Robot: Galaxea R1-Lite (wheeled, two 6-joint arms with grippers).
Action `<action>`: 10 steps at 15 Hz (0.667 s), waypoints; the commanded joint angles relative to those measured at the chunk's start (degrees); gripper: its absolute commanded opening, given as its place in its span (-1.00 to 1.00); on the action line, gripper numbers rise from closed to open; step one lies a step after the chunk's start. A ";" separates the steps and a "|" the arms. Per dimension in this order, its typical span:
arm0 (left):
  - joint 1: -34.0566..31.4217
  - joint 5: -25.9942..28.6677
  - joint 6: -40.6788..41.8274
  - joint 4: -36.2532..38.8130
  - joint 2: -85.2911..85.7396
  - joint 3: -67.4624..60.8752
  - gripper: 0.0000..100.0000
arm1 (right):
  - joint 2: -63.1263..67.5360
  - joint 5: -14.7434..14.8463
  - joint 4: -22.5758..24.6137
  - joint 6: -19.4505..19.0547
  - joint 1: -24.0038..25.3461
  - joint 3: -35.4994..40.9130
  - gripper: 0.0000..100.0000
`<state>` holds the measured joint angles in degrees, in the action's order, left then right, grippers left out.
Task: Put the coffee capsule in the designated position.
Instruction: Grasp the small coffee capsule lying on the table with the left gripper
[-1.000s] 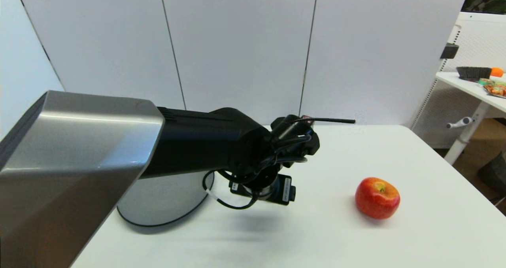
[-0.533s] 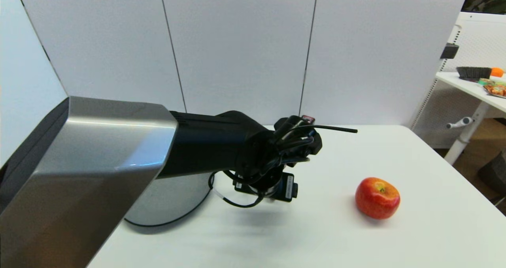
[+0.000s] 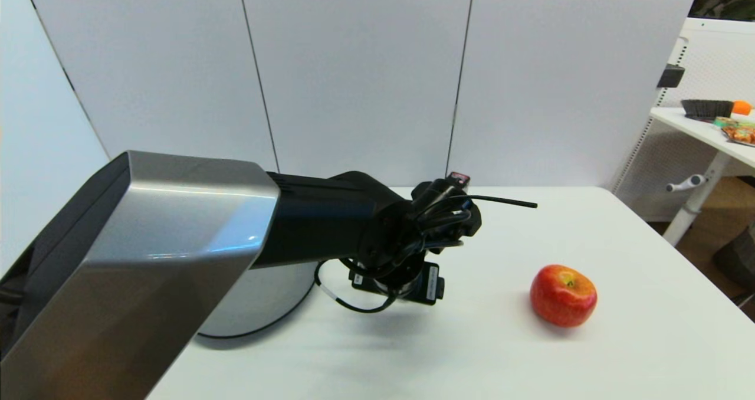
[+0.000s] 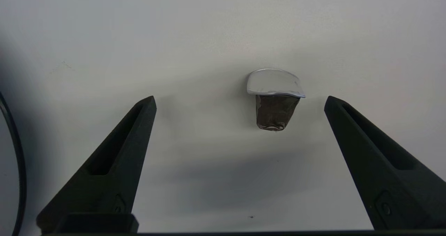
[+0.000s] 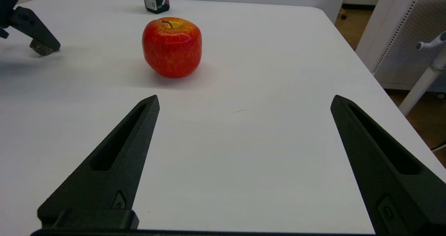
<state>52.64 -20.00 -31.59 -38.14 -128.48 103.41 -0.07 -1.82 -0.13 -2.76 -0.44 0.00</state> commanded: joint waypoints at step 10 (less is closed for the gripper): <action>0.01 -0.12 -0.23 -0.09 -0.90 0.03 1.00 | -0.10 -0.03 0.05 -0.06 0.00 0.00 1.00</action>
<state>52.64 -20.00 -31.61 -38.01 -129.35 103.41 -0.07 -1.82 -0.11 -2.78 -0.46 0.00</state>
